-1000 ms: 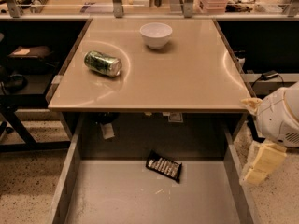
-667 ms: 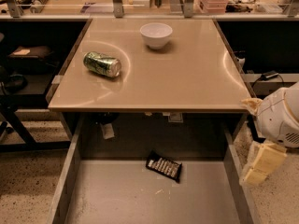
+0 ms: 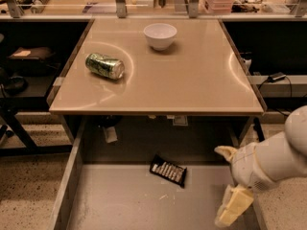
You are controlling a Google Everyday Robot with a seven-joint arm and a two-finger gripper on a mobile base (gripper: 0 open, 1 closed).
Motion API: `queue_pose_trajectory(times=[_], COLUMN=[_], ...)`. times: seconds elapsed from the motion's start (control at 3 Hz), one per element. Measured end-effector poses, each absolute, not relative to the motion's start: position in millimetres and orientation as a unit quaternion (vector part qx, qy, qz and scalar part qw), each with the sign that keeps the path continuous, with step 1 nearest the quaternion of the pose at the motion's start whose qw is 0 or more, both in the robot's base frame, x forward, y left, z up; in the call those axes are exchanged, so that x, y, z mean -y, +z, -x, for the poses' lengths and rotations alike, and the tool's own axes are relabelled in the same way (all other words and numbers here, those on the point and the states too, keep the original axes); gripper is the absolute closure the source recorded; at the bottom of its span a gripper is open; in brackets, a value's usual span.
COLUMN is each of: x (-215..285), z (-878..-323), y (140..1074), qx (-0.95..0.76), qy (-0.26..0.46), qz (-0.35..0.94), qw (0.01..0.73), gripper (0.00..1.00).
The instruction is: Pick rxbar chocolate from top drawer and place on counter
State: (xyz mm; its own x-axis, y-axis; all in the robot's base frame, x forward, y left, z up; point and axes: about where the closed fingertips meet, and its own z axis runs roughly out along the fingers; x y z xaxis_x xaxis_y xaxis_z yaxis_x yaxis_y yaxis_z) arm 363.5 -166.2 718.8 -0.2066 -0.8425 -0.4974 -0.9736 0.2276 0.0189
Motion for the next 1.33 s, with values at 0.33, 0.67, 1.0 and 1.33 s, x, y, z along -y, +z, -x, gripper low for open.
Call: queue_pose_trajectory(times=[0.33,0.67,1.0,1.33], x=[140,124,123,122], z=[-373,-385,-388,-391], y=[678,659,658,654], qx=[-0.739,-0.727,-0.728,-0.724], qy=[0.194,0.202,0.2,0.211], qz=[0.598,0.598,0.597,0.592], qw=[0.241,0.27,0.274,0.285], gripper=[0.0,0.0,0.0,0.0])
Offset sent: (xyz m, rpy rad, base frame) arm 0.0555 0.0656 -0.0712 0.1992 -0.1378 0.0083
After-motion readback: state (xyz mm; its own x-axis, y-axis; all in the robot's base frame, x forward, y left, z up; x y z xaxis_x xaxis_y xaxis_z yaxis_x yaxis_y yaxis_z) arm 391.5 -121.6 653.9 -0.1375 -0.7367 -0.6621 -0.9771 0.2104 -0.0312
